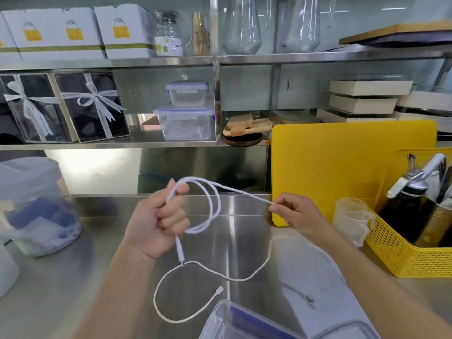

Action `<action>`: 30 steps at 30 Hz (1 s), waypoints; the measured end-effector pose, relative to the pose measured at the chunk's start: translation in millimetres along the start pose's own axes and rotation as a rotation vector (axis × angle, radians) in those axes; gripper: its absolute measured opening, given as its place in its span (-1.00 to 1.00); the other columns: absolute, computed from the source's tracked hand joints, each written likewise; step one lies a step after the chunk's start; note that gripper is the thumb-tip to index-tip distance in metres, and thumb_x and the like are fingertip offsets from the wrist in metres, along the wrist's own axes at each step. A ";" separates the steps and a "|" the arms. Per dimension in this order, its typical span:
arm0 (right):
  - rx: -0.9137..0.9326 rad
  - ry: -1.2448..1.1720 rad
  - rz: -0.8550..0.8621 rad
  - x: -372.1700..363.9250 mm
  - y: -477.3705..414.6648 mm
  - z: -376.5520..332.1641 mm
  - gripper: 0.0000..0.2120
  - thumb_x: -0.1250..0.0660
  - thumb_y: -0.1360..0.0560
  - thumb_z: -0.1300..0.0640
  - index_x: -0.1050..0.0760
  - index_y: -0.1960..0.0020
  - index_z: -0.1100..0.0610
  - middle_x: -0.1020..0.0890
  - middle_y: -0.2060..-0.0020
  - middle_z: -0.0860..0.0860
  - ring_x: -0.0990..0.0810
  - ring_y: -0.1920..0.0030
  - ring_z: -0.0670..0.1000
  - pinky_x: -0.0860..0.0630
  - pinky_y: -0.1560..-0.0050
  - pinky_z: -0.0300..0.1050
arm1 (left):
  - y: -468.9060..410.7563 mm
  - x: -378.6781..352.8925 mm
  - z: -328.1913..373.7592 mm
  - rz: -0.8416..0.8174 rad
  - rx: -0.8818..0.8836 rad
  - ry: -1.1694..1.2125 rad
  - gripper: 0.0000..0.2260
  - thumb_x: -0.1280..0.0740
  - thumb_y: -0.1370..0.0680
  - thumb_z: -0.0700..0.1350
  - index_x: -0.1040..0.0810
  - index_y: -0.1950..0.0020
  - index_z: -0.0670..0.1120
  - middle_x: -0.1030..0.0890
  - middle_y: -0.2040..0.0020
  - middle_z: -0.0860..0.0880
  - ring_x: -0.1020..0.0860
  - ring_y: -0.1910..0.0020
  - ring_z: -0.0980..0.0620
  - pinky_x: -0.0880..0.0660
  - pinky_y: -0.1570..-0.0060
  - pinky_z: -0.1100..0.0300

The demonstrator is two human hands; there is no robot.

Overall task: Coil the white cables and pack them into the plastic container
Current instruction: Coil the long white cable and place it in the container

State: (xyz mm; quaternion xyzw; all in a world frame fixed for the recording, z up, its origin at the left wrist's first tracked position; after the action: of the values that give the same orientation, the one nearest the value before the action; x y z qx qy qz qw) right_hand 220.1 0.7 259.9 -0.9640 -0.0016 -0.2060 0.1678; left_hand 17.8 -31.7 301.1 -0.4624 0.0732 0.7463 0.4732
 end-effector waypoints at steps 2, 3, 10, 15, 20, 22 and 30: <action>-0.011 -0.056 0.063 5.8 1.8 10.5 -0.94 -0.31 -0.48 0.22 -0.46 0.15 0.11 -0.42 0.58 -0.10 -0.32 0.55 -0.17 -0.25 0.54 -0.39 | 2.2 0.3 17.6 0.019 -0.059 0.073 -0.73 -0.10 -0.62 -0.16 -0.50 0.04 -0.33 -0.22 0.50 -0.04 -0.07 0.62 0.08 -0.06 0.59 0.23; -0.016 -0.069 0.124 10.5 3.1 14.8 -0.92 -0.30 -0.49 0.22 -0.45 0.13 0.06 -0.43 0.54 -0.08 -0.34 0.52 -0.17 -0.27 0.52 -0.39 | 3.3 6.2 24.9 0.094 -0.109 0.018 -0.77 -0.15 -0.59 -0.16 -0.51 0.09 -0.29 -0.22 0.51 -0.02 -0.10 0.62 0.08 -0.10 0.60 0.24; 0.078 0.897 -0.235 -37.5 23.1 18.4 -0.91 -0.21 -0.53 0.07 -0.46 0.05 0.06 -0.56 0.13 -0.03 -0.43 0.20 -0.09 -0.35 0.20 -0.13 | 5.2 36.4 31.3 0.517 -0.232 -0.422 -0.77 -0.11 -0.56 -0.04 -0.41 0.22 -0.11 -0.12 0.60 0.10 -0.03 0.63 0.16 -0.20 0.70 0.38; 0.267 0.842 -0.546 -89.5 56.4 -38.2 -0.95 -0.28 -0.47 0.10 -0.51 0.12 0.03 -0.58 0.12 -0.07 -0.47 0.17 -0.12 -0.38 0.17 -0.17 | -3.8 51.5 7.1 0.603 -0.128 -0.710 -0.69 -0.06 -0.64 -0.06 -0.35 0.26 -0.11 -0.22 0.60 0.09 -0.15 0.66 0.18 -0.57 0.47 0.12; 0.557 0.690 -0.361 -79.0 66.2 -124.4 -0.91 -0.31 -0.45 0.11 -0.58 0.20 0.01 -0.63 0.28 -0.08 -0.49 0.26 -0.11 -0.34 0.37 -0.21 | -10.1 58.0 -24.6 0.641 0.057 -1.036 -0.62 -0.02 -0.66 -0.08 -0.33 0.32 -0.18 -0.37 0.56 -0.03 -0.34 0.65 0.08 -0.53 0.50 0.18; 0.626 0.709 -0.238 -71.9 62.9 -138.4 -0.88 -0.31 -0.42 0.16 -0.60 0.23 0.04 -0.61 0.35 -0.04 -0.48 0.33 -0.10 -0.33 0.42 -0.21 | -13.0 55.3 -47.5 0.582 0.178 -1.100 -0.62 -0.03 -0.65 -0.09 -0.48 0.24 -0.22 -0.56 0.52 -0.07 -0.54 0.57 0.03 -0.50 0.52 0.25; 0.470 0.553 -0.029 -53.6 37.3 -104.8 -0.84 -0.33 -0.46 0.07 -0.60 0.17 0.15 -0.64 0.30 0.04 -0.52 0.30 -0.03 -0.47 0.34 -0.05 | -14.6 53.0 -75.6 0.494 0.203 -0.845 -0.64 -0.04 -0.62 -0.11 -0.49 0.29 -0.11 -0.40 0.65 -0.04 -0.14 0.74 0.15 -0.17 0.66 0.39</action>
State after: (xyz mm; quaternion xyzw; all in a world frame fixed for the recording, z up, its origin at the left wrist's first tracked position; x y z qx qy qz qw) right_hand 132.3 -65.0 316.5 -0.8067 -0.0171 -0.4555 0.3761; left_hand 69.4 -31.2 223.1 -0.0403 0.0550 0.9472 0.3132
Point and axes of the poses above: each hand's wrist, its own y-axis away from the middle knuckle, its own x-axis out of the back of the hand, z = x × y, the point moved 10 cm from there along -y, towards the middle knuckle
